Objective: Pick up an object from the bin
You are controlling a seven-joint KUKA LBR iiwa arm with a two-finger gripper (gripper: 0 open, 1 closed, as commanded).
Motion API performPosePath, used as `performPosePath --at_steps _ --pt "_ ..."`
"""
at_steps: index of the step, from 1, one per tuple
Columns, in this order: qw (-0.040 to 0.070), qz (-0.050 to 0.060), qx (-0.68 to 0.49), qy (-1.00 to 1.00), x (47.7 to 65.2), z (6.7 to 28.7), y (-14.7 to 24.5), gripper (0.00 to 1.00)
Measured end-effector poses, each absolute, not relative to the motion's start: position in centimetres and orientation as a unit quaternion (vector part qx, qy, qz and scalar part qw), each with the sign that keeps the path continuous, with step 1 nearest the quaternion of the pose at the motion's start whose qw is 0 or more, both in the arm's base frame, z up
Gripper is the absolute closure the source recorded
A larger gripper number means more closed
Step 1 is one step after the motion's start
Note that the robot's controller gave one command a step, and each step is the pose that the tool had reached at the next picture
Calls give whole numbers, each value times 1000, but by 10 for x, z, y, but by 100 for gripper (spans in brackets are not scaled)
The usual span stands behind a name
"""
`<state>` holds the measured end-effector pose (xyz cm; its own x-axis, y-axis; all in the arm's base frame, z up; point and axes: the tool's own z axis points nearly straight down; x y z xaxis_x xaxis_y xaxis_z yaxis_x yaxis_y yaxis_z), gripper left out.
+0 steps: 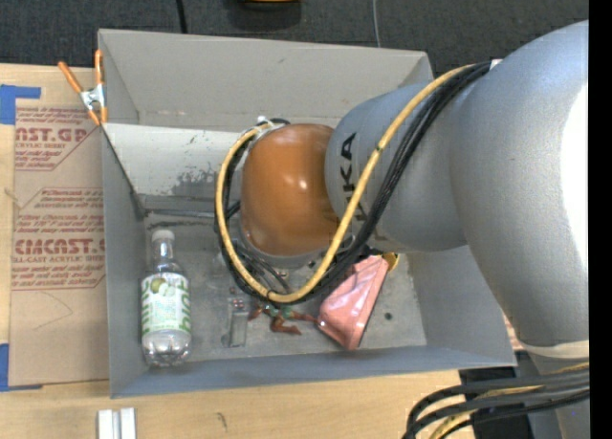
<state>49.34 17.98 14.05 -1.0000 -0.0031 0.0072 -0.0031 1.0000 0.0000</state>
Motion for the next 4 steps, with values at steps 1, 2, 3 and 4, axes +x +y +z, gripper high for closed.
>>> performPosePath --at_steps 1,2,3,4 --pt "0 -1 1 -1000 495 145 179 0" --pt "0 -1 37 -999 503 158 142 0" --pt "0 0 15 -1000 520 192 121 0" --pt "-7 -1 62 -998 509 172 107 0"
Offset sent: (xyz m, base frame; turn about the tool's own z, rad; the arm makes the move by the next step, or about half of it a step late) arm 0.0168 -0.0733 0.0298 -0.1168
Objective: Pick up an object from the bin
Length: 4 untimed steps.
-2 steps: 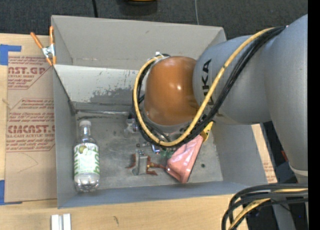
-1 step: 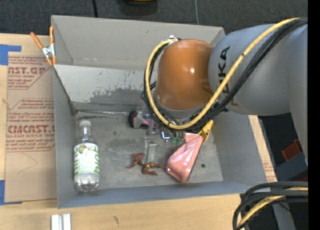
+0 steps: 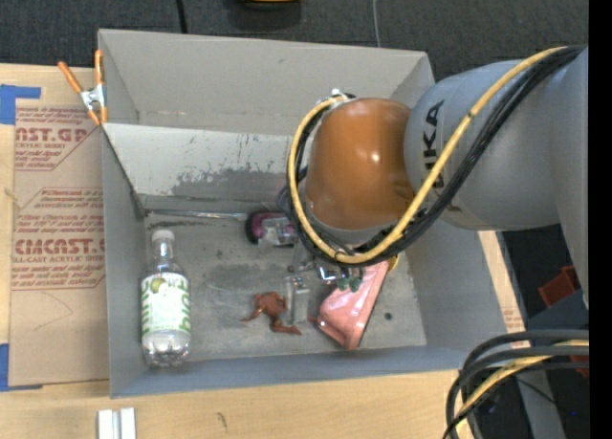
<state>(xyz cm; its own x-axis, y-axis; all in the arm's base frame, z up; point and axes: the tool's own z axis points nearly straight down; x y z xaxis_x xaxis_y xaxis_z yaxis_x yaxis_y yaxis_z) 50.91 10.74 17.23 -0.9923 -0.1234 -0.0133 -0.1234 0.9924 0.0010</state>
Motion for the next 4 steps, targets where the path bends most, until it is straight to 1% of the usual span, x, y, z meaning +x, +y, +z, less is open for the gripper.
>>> performPosePath --at_steps 1,2,3,4 --pt "0 0 -210 978 494 131 107 0" --pt "1 0 -222 975 511 113 107 0" --pt "1 0 -271 963 512 107 95 0" --pt "1 0 -301 954 534 88 95 0"
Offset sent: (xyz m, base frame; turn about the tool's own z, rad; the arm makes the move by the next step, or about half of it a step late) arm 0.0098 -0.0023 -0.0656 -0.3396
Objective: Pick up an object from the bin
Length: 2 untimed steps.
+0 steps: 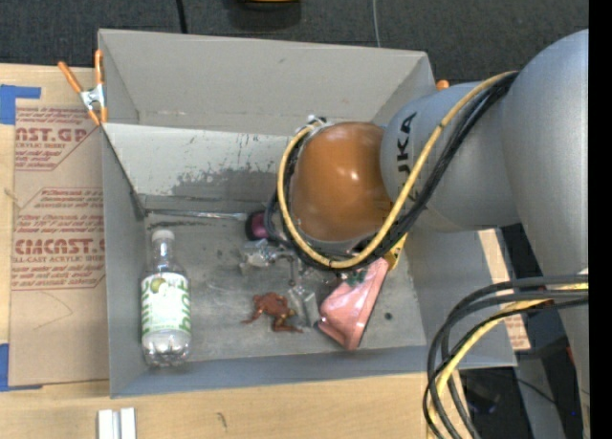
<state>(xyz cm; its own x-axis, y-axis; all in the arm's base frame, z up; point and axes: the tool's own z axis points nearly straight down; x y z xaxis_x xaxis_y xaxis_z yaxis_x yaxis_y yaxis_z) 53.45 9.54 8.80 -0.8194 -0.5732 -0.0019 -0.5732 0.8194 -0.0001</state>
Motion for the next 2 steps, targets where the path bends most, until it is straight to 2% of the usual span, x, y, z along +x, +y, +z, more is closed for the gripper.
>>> performPosePath --at_steps 1,2 --pt "-1 1 -323 947 495 71 73 100" --pt "-1 1 -323 947 495 71 73 100"
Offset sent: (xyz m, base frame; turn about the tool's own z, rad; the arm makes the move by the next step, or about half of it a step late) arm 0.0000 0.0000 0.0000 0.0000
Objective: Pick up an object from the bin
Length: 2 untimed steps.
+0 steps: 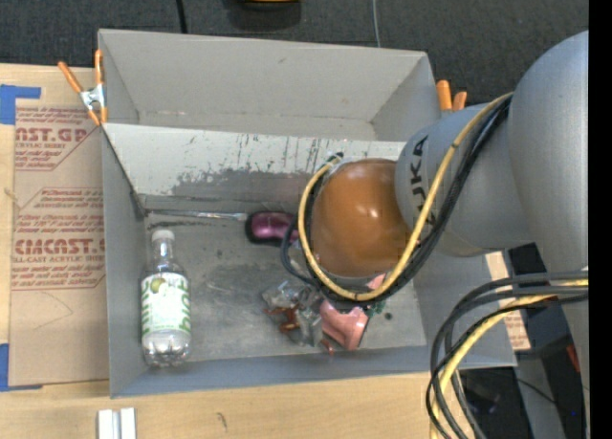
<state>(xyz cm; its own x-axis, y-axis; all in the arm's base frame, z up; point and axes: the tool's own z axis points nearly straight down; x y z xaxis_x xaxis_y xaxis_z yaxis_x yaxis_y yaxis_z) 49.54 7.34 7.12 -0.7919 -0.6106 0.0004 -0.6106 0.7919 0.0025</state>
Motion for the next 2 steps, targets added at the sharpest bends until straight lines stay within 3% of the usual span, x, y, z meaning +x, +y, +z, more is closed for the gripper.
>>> performPosePath --at_steps 1,2 --pt "3 -3 311 -950 539 115 70 100" --pt "-9 1 309 -951 567 144 69 100"
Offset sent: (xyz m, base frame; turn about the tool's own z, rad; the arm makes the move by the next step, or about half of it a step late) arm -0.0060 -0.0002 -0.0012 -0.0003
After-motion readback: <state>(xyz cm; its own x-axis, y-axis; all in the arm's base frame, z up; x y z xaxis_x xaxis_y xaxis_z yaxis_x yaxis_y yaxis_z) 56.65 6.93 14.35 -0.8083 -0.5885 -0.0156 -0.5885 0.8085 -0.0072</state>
